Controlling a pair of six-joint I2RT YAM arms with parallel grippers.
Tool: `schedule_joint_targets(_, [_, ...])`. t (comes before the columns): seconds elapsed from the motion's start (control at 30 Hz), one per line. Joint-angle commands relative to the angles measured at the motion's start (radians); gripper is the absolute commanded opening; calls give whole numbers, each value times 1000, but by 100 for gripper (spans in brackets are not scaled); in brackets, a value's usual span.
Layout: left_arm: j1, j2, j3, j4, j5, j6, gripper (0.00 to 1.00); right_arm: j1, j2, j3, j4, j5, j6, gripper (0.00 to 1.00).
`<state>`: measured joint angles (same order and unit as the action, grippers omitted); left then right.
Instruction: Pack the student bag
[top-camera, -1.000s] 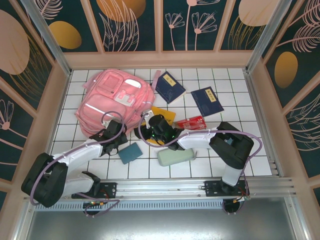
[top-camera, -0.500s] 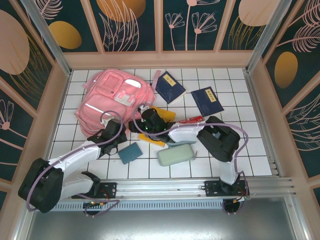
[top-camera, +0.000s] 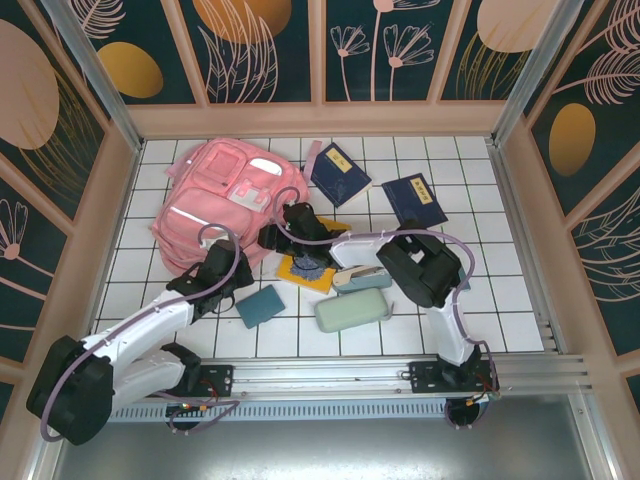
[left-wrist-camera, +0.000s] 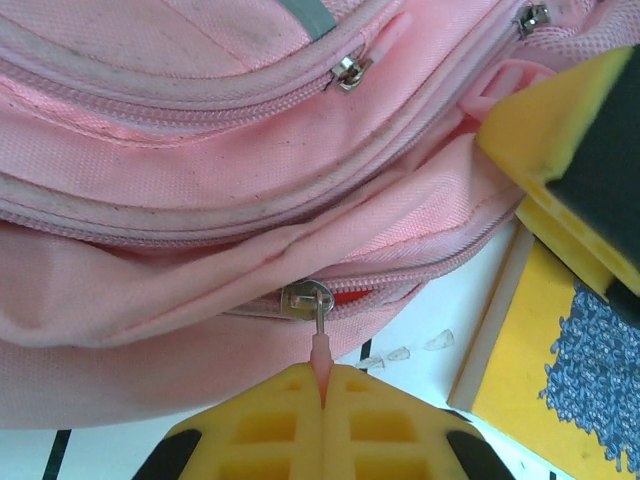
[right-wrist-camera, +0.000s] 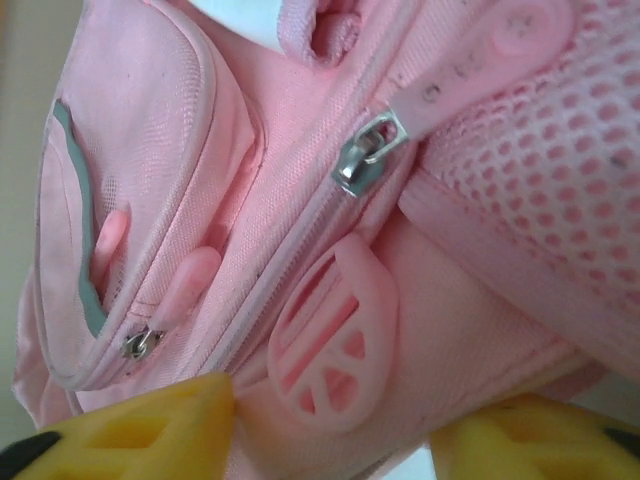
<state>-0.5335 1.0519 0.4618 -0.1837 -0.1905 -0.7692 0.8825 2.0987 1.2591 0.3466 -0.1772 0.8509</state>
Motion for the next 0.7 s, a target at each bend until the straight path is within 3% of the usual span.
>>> schedule_joint_targets(0.0, [-12, -40, 41, -25, 20, 22, 0, -26, 13, 40, 26, -33, 45, 27])
schedule_joint_targets(0.1, [-11, -72, 66, -73, -16, 19, 0, -52, -14, 55, 0, -18, 11, 0])
schedule_joint_targets(0.4, [-12, -174, 100, -233, -169, -33, 0, -188, -60, 126, -159, 22, -171, 0])
schedule_joint_targets(0.67, [-12, -224, 98, -294, -210, -41, 0, -323, -39, 142, -182, -8, -222, 0])
